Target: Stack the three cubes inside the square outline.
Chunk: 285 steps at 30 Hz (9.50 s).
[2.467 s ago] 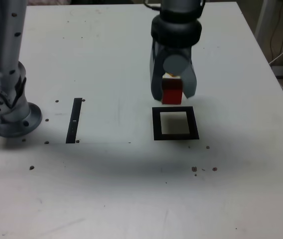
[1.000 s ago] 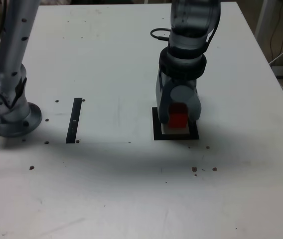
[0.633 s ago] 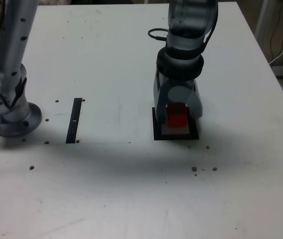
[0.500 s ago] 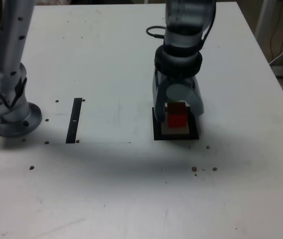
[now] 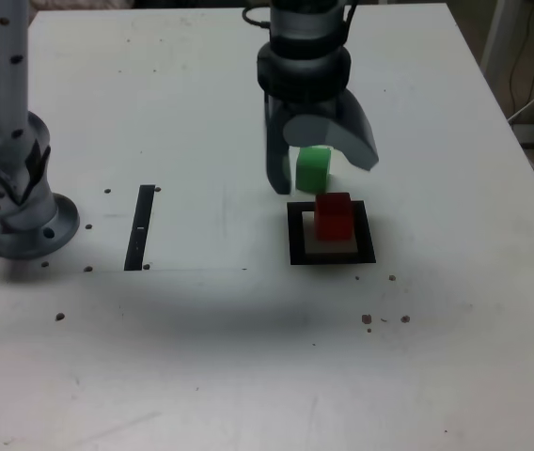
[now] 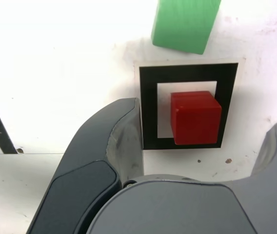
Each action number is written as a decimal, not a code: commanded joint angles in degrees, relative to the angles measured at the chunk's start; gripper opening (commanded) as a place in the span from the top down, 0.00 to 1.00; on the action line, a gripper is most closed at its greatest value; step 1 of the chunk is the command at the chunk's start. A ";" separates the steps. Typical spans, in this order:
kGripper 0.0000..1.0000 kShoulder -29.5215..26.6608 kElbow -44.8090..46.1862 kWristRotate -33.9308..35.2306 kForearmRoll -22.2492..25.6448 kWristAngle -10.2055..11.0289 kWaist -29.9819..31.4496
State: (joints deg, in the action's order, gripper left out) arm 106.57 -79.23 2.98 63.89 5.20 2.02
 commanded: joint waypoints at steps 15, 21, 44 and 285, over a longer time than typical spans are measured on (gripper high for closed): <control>0.01 1.18 -6.73 -7.11 2.51 0.48 -18.30; 0.01 3.93 -11.28 -4.03 3.56 0.26 -22.38; 0.08 17.23 -21.44 2.60 8.50 -0.85 -25.41; 0.00 10.32 -10.64 -17.03 10.14 2.42 -10.45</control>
State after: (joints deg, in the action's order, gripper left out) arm 115.65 -89.54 -14.04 74.38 7.85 -8.30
